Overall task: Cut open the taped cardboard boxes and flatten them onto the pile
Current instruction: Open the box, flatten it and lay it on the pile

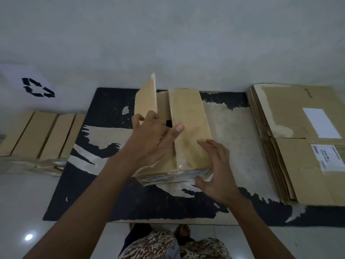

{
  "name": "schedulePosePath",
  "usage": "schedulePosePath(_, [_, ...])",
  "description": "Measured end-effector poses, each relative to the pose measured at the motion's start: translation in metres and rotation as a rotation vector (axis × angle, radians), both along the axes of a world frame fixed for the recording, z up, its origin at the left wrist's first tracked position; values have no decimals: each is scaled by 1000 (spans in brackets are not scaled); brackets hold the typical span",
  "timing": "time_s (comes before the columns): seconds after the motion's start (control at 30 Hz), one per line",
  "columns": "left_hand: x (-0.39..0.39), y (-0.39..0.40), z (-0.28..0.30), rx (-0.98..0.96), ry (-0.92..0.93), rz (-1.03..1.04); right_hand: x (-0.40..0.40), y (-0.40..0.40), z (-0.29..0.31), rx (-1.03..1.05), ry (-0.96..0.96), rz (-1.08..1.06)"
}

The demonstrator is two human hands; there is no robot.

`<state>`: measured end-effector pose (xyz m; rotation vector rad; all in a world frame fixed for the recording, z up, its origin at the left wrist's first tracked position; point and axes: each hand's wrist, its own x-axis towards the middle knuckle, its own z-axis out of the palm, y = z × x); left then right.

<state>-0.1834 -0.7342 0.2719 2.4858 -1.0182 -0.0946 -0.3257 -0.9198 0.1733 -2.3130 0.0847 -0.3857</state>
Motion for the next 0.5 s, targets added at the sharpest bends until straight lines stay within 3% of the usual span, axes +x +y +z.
schedulePosePath(0.13, [8,56,9,-50,-168,106,12,15,-2,-67,-21,-131])
schedulePosePath(0.23, [13,103,5,-6,-154,304,3,14,-11,-108,-35,-144])
schedulePosePath(0.33, [21,133,-27,175,17,439,-4,16,-2,77,-110,-266])
schedulePosePath(0.4, [17,136,-49,58,177,391,-1,18,7,167,-243,-456])
schedulePosePath(0.5, [0,115,-73,-184,545,505,8,7,11,406,-309,-790])
